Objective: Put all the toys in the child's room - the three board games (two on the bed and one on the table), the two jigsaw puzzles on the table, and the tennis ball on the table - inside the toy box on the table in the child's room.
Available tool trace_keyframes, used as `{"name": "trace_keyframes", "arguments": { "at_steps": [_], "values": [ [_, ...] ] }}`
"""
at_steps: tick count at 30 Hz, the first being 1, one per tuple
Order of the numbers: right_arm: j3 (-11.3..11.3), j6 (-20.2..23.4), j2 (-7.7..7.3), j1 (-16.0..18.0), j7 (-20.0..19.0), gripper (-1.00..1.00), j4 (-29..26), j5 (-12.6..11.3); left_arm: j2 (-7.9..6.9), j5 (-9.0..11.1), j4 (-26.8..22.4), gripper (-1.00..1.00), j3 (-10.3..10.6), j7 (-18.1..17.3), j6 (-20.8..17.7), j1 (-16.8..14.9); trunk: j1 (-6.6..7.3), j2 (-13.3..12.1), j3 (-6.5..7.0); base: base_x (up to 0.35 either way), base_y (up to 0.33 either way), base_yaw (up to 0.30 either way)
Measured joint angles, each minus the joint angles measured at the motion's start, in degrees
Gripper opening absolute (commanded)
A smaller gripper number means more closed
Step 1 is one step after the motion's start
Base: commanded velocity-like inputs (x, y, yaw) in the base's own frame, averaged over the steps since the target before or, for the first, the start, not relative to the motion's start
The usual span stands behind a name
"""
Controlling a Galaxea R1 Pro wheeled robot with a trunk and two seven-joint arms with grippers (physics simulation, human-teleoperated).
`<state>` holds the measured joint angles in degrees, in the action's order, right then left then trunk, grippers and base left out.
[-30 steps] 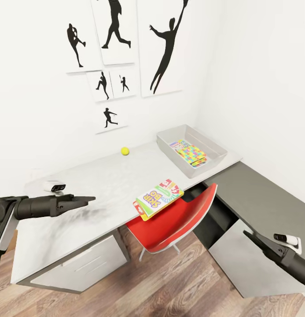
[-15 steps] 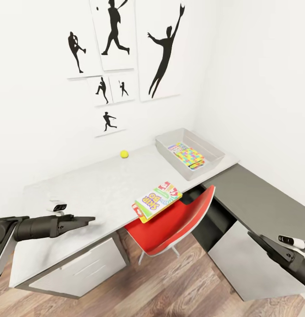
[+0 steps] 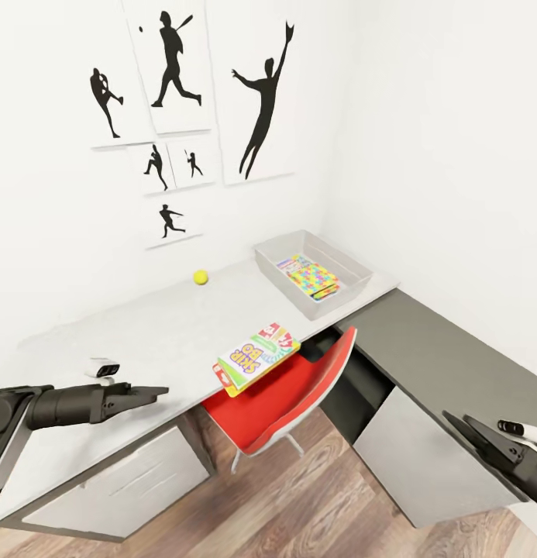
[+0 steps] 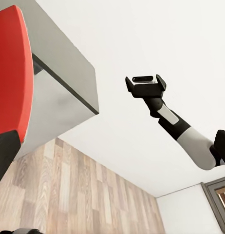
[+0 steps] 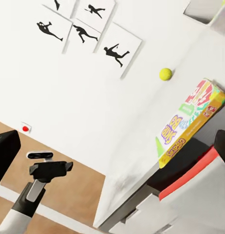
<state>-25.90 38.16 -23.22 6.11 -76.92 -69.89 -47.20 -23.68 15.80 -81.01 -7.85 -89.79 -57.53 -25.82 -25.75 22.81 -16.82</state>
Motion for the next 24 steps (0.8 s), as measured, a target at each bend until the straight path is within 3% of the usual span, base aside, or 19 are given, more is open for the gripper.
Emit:
{"name": "trace_keyframes", "arguments": {
  "at_steps": [9,18,24],
  "values": [
    [-0.3,-0.1,0.05,0.0,0.5,1.0,0.1,0.0,1.85,0.0,0.0,1.0,0.0,2.7,-0.1,0.0,0.0,0.0,0.08,0.0,-0.104,-0.01],
    [-0.4,-0.1,0.09,0.0,0.6,1.0,0.1,0.0,2.36,0.1,0.4,1.0,0.0,3.5,-0.2,0.0,0.0,0.0,0.09,0.0,-0.006,-0.001],
    [-0.4,-0.1,0.06,0.0,0.6,1.0,0.2,0.0,2.43,0.1,1.9,1.0,0.0,6.5,-0.4,0.0,0.0,0.0,0.1,0.0,0.0,-0.001]
  ]
}}
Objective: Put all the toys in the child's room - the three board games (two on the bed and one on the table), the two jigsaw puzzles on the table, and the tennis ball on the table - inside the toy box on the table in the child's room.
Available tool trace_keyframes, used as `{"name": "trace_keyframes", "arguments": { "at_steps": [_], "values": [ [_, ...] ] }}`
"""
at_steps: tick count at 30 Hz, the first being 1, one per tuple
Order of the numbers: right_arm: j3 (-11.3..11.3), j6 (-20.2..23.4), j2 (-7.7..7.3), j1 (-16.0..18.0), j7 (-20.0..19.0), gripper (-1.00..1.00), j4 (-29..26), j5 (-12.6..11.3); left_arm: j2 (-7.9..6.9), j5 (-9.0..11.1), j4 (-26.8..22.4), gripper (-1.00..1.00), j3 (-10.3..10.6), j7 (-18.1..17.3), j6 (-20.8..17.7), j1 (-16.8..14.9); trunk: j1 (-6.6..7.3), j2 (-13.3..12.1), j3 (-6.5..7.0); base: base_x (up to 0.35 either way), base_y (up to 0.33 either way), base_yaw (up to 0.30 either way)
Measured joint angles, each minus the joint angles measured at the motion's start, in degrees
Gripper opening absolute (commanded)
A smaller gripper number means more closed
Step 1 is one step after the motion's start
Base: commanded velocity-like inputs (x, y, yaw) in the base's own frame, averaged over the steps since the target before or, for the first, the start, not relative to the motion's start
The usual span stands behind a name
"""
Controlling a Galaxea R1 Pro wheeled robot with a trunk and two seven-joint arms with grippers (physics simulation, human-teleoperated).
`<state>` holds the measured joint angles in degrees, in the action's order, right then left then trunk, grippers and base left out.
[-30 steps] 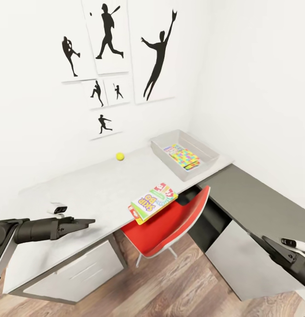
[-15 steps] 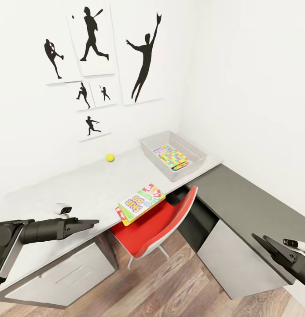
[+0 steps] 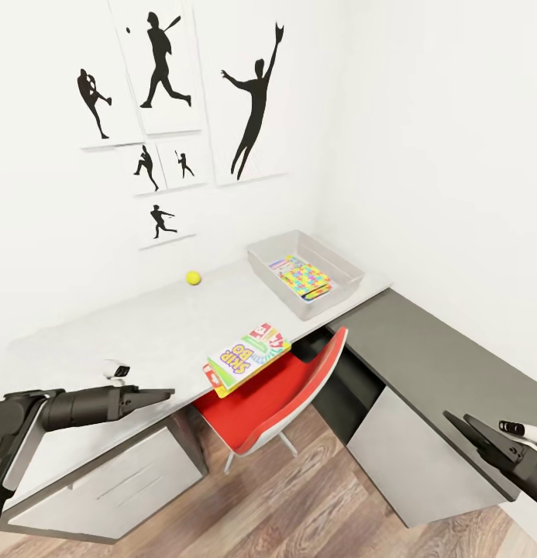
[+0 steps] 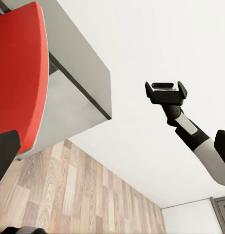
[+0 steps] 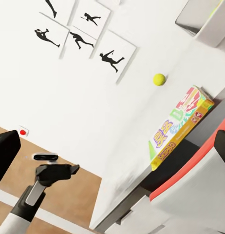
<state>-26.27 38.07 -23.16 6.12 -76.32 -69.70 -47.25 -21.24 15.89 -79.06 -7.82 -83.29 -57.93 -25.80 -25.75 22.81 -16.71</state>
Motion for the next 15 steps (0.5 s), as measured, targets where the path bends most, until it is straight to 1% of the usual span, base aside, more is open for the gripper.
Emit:
{"name": "trace_keyframes", "arguments": {
  "at_steps": [3,6,9,13,15],
  "values": [
    [0.0,0.0,-0.01,0.0,0.0,1.0,0.0,0.0,0.19,0.0,0.3,1.0,0.0,1.4,-0.2,0.0,0.0,0.0,0.11,0.0,0.0,-0.028],
    [-0.1,0.0,-0.02,0.0,-0.1,1.0,0.0,-0.1,1.06,0.0,0.5,1.0,0.1,3.0,-0.5,0.0,0.0,0.0,0.32,0.0,0.0,-0.06],
    [-0.1,0.0,-0.06,0.0,-0.2,1.0,0.4,-0.1,1.48,0.0,0.6,1.0,0.1,3.7,-0.7,0.0,0.0,0.0,0.53,0.0,0.0,-0.048],
    [-0.1,0.0,-0.1,0.0,-0.2,1.0,0.6,-0.1,1.66,0.0,0.7,1.0,0.1,4.0,-0.8,0.0,0.0,0.0,0.66,0.0,0.0,-0.019],
    [-0.5,0.0,-0.12,0.0,-0.3,1.0,0.8,0.0,1.81,0.0,0.7,1.0,0.1,4.2,-0.8,0.0,0.0,0.0,0.67,0.0,0.0,-0.003]
  ]
}}
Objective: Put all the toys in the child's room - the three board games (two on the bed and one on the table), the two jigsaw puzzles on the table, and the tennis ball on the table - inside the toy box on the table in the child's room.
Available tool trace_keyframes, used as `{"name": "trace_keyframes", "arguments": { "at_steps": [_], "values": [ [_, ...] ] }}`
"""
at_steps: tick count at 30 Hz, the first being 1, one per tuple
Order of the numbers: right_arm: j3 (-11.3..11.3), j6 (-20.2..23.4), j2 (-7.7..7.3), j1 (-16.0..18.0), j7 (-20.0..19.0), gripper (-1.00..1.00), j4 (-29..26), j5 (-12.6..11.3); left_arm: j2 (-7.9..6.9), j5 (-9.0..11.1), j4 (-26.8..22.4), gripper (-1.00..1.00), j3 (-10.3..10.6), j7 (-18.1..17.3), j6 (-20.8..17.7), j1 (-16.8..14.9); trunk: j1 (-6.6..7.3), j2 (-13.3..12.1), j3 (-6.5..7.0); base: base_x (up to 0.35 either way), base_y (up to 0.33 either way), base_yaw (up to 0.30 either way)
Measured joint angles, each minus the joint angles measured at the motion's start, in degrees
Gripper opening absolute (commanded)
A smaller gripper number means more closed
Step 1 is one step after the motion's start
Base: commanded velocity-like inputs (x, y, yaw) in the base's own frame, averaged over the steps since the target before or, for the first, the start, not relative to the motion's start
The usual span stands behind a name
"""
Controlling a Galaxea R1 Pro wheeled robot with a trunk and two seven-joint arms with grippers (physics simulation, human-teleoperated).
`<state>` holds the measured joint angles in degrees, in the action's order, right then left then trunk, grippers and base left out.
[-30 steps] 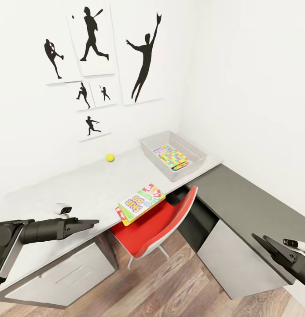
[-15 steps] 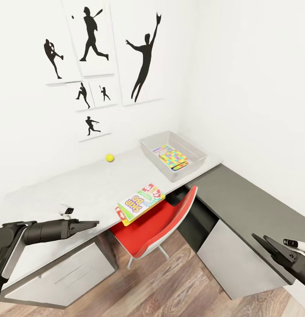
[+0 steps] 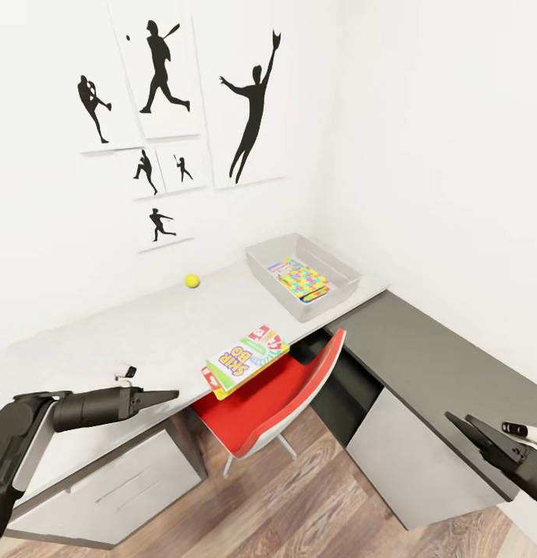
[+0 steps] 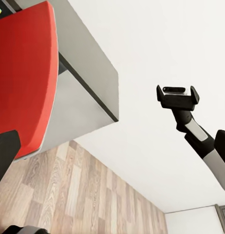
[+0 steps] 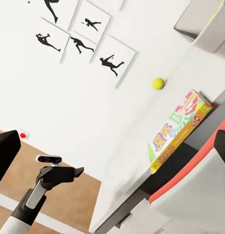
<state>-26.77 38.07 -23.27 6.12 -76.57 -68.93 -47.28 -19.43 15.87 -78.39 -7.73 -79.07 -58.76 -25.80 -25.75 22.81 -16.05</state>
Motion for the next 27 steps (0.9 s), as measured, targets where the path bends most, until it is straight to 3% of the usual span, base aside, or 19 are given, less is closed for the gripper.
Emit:
{"name": "trace_keyframes", "arguments": {
  "at_steps": [6,17,22,27],
  "values": [
    [-0.2,0.1,-0.03,0.0,-0.1,1.0,0.2,0.0,1.06,0.0,0.1,1.0,0.1,1.3,-0.1,0.0,0.0,0.0,0.01,0.0,0.0,-0.001],
    [-0.3,0.0,-0.07,0.0,0.0,1.0,0.4,-0.1,4.75,0.2,1.2,1.0,0.0,8.4,-0.3,0.0,0.0,0.0,0.01,0.0,0.0,0.0],
    [-0.3,0.0,-0.14,0.0,0.0,1.0,0.7,-0.1,7.78,0.4,3.7,1.0,-0.3,12.8,-0.3,0.0,0.0,0.0,0.01,0.0,0.0,0.0],
    [-1.0,0.1,-0.24,0.0,0.0,1.0,1.9,-0.1,8.93,0.5,4.3,1.0,-0.5,13.8,-0.3,0.2,-0.01,0.0,0.01,-0.044,-0.012,0.0]
  ]
}}
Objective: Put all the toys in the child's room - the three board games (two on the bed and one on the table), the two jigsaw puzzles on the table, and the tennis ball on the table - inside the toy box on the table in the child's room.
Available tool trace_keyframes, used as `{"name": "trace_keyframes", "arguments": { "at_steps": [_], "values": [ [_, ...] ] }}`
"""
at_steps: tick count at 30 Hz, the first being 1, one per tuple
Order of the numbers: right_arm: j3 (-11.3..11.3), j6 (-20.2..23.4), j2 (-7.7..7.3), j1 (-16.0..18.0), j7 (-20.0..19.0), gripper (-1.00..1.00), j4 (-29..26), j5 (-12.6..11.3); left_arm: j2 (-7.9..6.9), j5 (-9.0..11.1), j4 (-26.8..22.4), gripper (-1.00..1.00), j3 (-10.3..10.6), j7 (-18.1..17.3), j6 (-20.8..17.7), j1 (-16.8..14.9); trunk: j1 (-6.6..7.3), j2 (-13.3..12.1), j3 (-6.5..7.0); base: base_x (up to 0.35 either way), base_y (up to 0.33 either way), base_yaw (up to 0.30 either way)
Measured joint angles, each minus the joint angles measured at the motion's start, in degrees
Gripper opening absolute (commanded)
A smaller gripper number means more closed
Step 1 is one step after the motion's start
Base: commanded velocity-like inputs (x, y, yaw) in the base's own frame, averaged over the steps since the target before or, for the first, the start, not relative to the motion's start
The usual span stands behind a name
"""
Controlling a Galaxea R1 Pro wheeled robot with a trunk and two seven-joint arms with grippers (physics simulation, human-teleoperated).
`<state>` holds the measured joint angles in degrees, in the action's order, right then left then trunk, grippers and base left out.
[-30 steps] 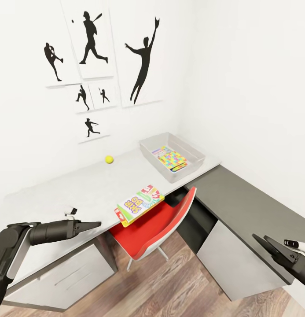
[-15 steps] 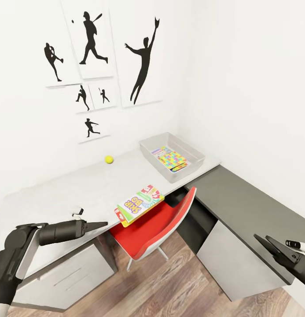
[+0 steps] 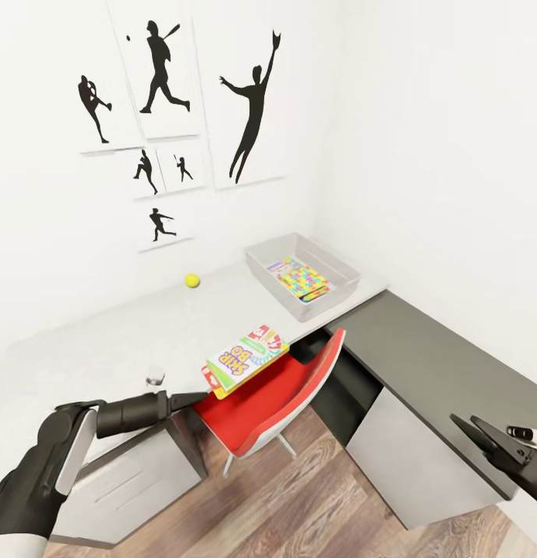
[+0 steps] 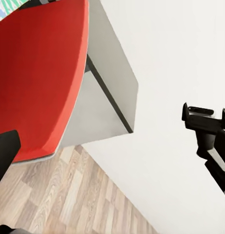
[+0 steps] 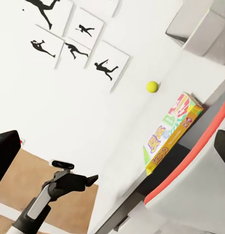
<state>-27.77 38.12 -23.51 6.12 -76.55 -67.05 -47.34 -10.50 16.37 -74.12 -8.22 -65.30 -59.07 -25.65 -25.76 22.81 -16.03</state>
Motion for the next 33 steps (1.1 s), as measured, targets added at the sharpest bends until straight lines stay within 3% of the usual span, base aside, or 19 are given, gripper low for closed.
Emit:
{"name": "trace_keyframes", "arguments": {
  "at_steps": [26,30,31,33],
  "values": [
    [-1.0,0.0,0.32,0.0,0.1,1.0,0.5,0.2,0.47,-0.1,3.4,1.0,-1.1,0.8,0.3,0.0,0.01,0.0,0.23,-0.065,-0.068,0.09],
    [-0.9,0.0,0.34,0.0,0.2,1.0,0.5,0.2,2.05,0.0,3.5,1.0,-1.1,4.0,0.3,0.0,0.01,0.0,0.23,-0.001,-0.002,0.003],
    [-0.9,0.0,0.38,0.0,0.2,1.0,0.4,0.3,3.8,0.1,3.5,1.0,-1.1,8.9,0.4,0.0,0.01,0.0,0.23,0.0,0.0,0.0],
    [-0.9,0.0,0.35,0.0,0.2,1.0,0.4,0.3,4.63,0.2,3.5,1.0,-1.2,11.3,0.4,0.0,0.01,0.0,0.23,0.0,0.0,0.0]
  ]
}}
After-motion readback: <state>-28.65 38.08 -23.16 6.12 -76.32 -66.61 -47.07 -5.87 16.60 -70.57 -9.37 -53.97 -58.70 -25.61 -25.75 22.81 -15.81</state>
